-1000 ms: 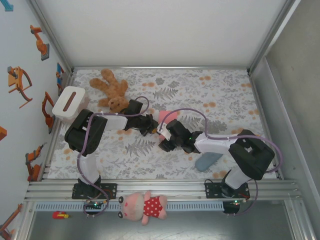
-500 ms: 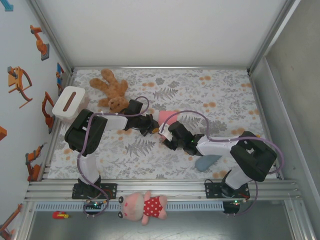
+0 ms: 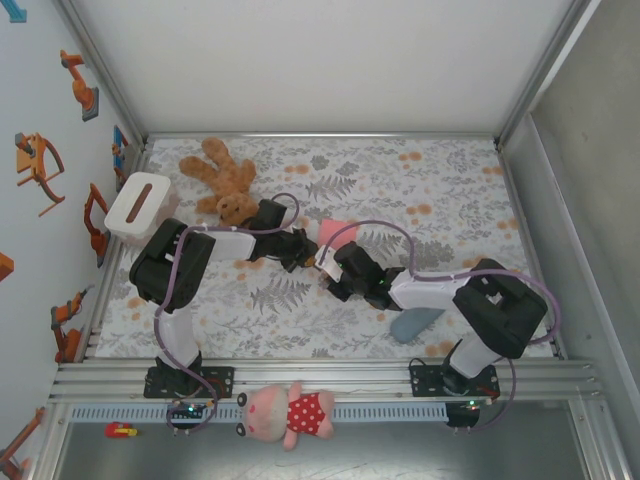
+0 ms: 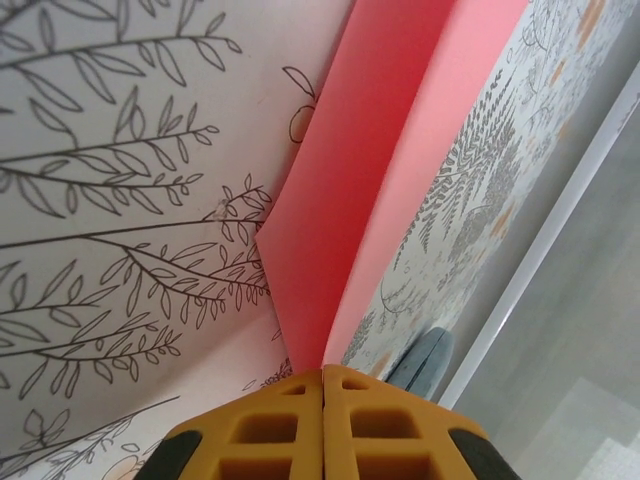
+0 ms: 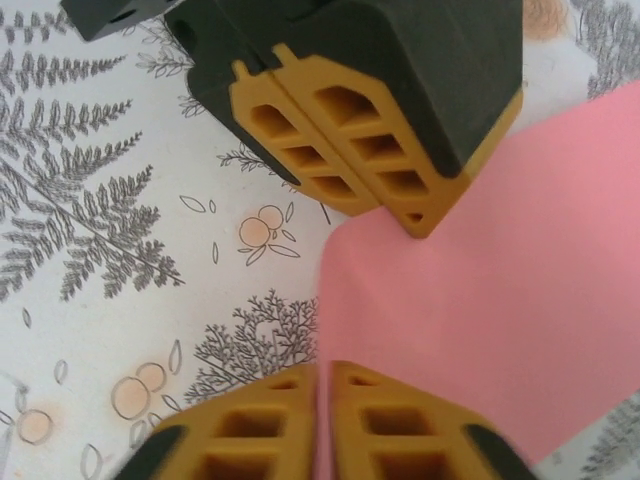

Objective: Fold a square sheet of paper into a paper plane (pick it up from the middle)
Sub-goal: Third fold the triangle at the center of the table.

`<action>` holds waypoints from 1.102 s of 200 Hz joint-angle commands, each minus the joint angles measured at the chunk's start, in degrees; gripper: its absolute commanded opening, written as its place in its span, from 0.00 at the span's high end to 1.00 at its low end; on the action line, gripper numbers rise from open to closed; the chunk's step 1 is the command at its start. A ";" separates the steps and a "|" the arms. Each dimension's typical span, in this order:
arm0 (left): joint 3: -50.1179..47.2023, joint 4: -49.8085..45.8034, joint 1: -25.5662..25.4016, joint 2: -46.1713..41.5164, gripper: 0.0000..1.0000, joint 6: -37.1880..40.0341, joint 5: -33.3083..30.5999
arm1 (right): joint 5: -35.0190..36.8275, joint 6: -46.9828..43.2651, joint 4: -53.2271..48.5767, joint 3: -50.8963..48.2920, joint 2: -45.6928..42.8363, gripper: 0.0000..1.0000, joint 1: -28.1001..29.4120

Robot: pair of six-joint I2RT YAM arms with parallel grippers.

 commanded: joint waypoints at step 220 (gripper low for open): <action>16.60 -21.54 -0.31 9.28 0.84 15.76 -10.10 | -15.46 17.97 1.48 -0.45 -0.50 1.00 -4.64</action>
